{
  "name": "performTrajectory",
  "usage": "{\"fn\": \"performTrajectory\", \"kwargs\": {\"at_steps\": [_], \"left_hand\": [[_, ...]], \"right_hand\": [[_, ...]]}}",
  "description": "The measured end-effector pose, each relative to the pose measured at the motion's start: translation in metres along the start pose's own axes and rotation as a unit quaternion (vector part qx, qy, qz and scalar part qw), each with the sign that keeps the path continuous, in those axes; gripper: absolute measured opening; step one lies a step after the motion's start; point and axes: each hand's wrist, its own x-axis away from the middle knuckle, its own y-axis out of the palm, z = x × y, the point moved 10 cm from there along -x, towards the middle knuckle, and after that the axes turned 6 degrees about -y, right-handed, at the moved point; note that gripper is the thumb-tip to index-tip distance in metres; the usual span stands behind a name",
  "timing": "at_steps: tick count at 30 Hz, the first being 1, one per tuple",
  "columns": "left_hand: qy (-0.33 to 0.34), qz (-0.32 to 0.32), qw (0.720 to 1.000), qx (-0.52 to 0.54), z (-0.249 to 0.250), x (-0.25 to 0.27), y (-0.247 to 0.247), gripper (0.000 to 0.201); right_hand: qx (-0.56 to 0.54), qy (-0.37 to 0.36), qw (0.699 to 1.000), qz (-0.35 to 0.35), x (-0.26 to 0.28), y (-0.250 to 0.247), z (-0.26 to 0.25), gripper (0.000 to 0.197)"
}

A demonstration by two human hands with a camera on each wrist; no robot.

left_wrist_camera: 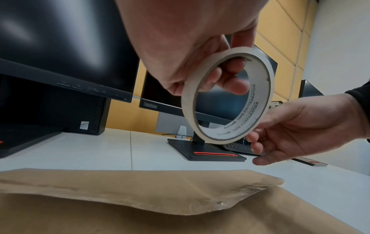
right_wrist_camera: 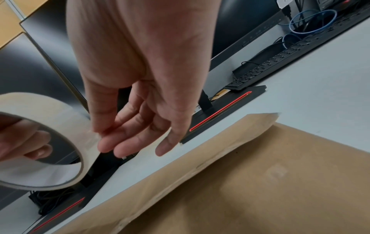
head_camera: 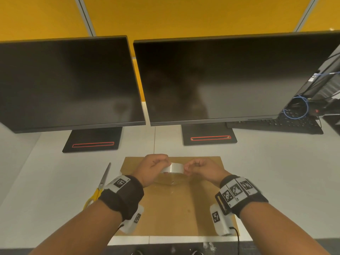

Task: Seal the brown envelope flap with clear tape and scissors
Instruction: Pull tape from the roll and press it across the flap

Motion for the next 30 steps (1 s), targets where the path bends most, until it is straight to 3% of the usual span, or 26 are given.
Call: {"fn": "performTrajectory", "kwargs": {"at_steps": [3, 6, 11, 14, 17, 20, 22, 26, 30], "left_hand": [[0.002, 0.012, 0.999, -0.035, 0.001, 0.0, 0.0, 0.041], [0.009, 0.023, 0.994, -0.103, 0.006, 0.0, -0.001, 0.033], [0.01, 0.038, 0.984, -0.174, 0.015, -0.006, 0.0, 0.043], [0.001, 0.067, 0.965, -0.253, 0.016, -0.007, -0.013, 0.038], [-0.011, 0.07, 0.935, -0.348, 0.014, -0.005, -0.02, 0.035], [-0.026, 0.075, 0.908, -0.412, 0.016, -0.004, -0.017, 0.046], [-0.046, 0.063, 0.916, -0.394, 0.01, -0.004, -0.019, 0.053], [-0.084, 0.016, 0.965, -0.247, -0.015, -0.004, -0.028, 0.062], [-0.084, 0.045, 0.958, -0.272, -0.01, -0.005, -0.032, 0.052]], "right_hand": [[0.025, 0.007, 0.999, 0.029, -0.001, -0.005, 0.001, 0.012], [0.083, 0.003, 0.995, 0.048, -0.001, -0.008, -0.006, 0.019], [0.162, -0.017, 0.982, 0.097, 0.002, -0.014, -0.02, 0.024], [0.17, -0.013, 0.974, 0.148, 0.006, -0.035, -0.024, 0.024], [0.167, -0.008, 0.974, 0.152, 0.009, -0.048, -0.027, 0.024], [0.18, -0.011, 0.972, 0.153, 0.01, -0.055, -0.032, 0.021], [0.189, -0.011, 0.968, 0.163, 0.012, -0.062, -0.034, 0.02], [0.195, -0.001, 0.966, 0.167, 0.017, -0.07, -0.032, 0.021], [0.202, -0.004, 0.963, 0.179, 0.02, -0.069, -0.035, 0.02]]}}
